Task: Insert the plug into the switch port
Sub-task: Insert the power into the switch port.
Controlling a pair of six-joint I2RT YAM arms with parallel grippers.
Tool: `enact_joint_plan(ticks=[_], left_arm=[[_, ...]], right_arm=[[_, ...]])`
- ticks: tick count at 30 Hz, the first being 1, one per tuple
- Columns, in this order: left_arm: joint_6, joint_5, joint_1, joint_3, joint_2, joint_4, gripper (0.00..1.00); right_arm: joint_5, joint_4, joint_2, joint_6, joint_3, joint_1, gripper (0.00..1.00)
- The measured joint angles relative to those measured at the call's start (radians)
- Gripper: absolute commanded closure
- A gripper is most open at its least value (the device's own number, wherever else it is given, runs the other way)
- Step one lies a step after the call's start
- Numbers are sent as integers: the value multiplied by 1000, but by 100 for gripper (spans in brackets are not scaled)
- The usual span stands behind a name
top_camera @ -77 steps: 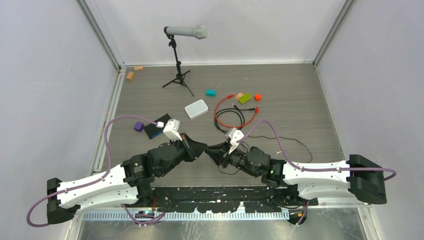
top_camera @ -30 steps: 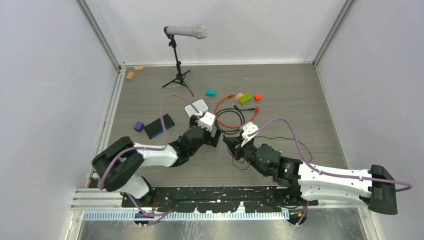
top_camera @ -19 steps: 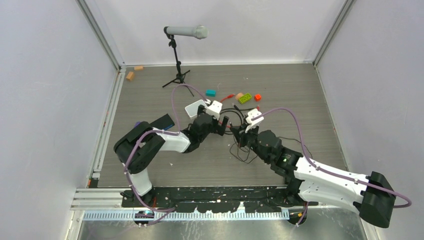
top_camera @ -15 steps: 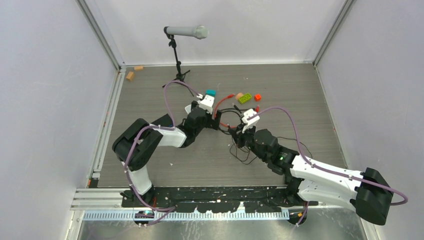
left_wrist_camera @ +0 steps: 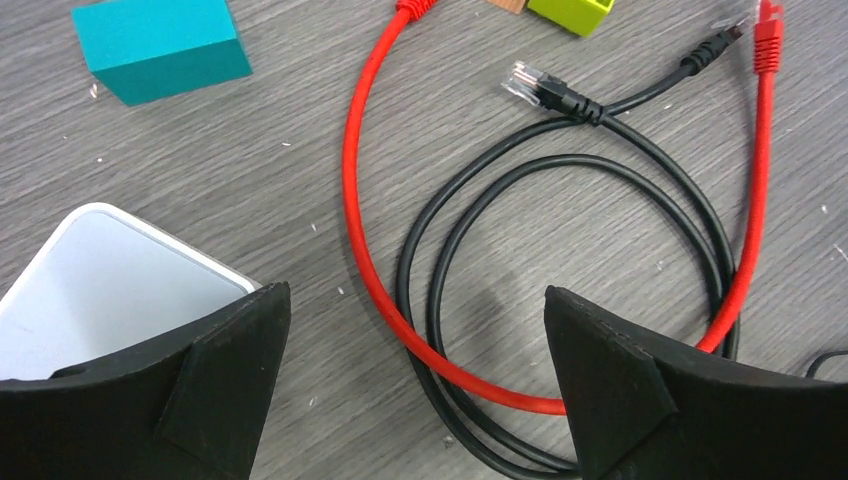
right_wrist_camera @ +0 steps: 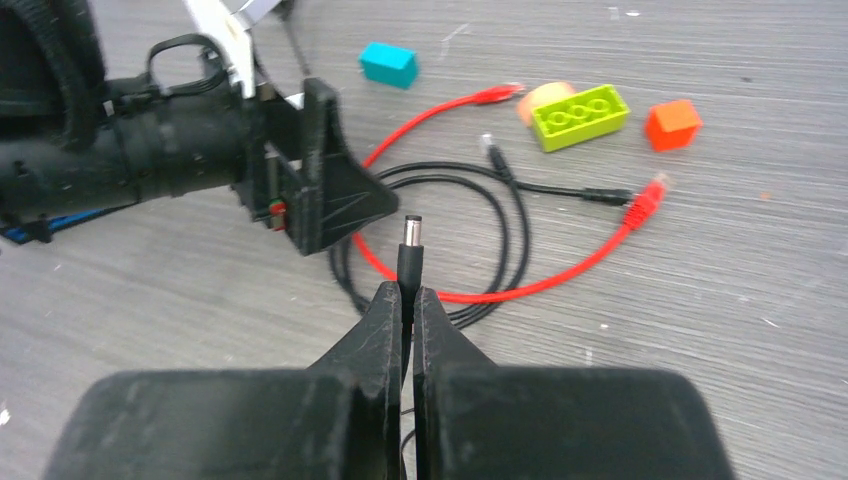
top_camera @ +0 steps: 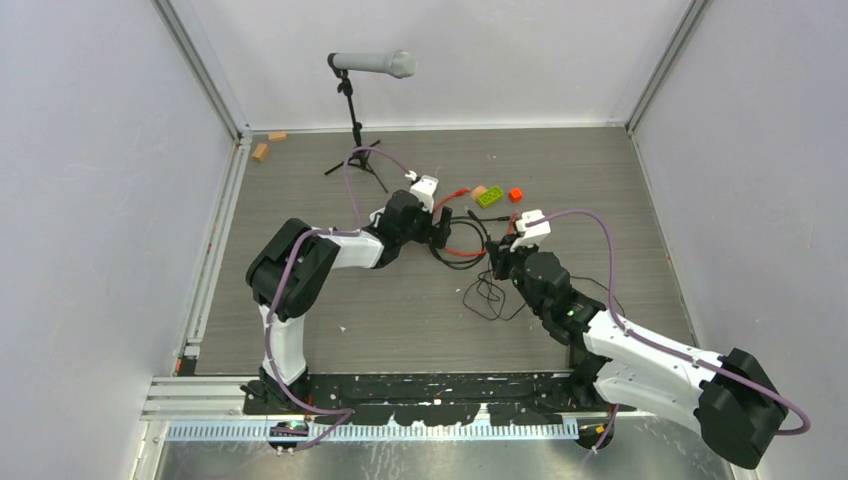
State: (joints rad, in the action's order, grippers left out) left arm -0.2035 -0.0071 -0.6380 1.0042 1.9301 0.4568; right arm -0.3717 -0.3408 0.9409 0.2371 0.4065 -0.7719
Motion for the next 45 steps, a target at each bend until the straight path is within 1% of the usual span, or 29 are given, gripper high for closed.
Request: enact_joint_plan(ticks=[6,12,20,31,41,45], left_arm=[[-2,27,12,51,51,-52,0],[0,39,12,74,66,-63,0],[9,51,12,117,93,-81,0],[25,90,19,258,145,-228,0],[23,144,37,314,181,-240,0],[24,176,44,294,177,-211,0]], right_arm=[[-77,-8,-32,30,-37,61,99],[-127,-26,-40,51,-63,89,100],[-125,-66,-30,58,-82,93,100],[-106,-109,-9,68,-97,100,100],[-95,-123,-2,76,-99,103,100],[-90,-128,2,77,-99,107,99]])
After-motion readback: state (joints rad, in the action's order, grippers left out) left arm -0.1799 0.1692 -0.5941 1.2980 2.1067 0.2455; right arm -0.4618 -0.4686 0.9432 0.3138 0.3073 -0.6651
